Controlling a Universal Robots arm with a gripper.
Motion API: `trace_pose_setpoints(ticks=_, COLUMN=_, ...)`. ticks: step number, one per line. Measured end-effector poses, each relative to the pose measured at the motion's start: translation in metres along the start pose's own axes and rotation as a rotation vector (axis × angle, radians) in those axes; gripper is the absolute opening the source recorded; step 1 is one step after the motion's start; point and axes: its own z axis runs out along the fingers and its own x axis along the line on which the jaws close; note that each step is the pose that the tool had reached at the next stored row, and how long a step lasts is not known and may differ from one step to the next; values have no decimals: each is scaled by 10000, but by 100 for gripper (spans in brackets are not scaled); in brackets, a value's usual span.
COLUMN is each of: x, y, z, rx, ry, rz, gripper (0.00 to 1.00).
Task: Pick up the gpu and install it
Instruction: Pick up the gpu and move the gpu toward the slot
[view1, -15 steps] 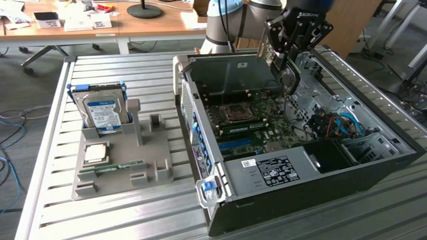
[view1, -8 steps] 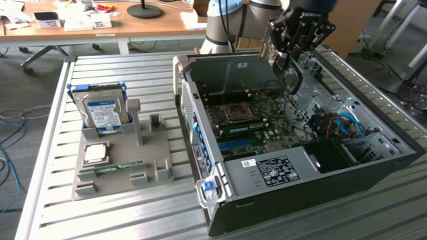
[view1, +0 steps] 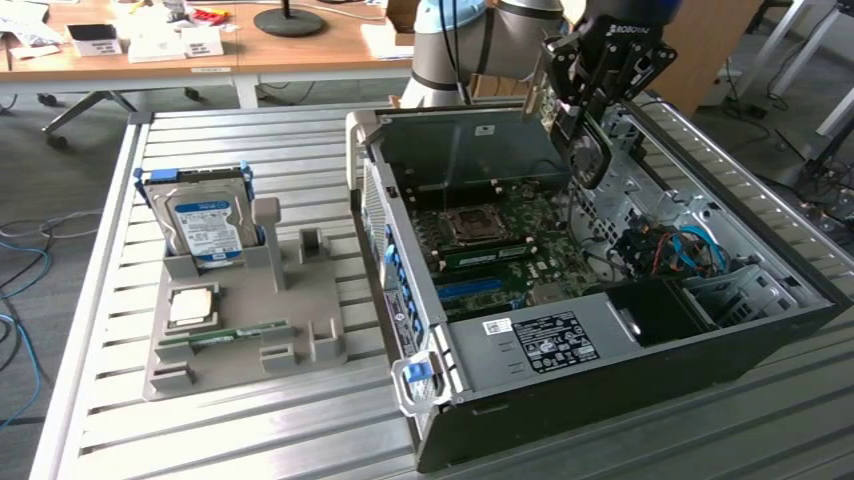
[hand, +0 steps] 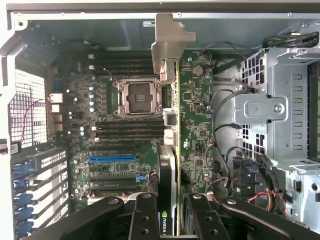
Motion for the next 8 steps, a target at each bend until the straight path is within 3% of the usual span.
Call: trace_pose_setpoints(ticks=8, x=-17, y=1, z=1, rx=-2, ry=0, rz=0, gripper=27)
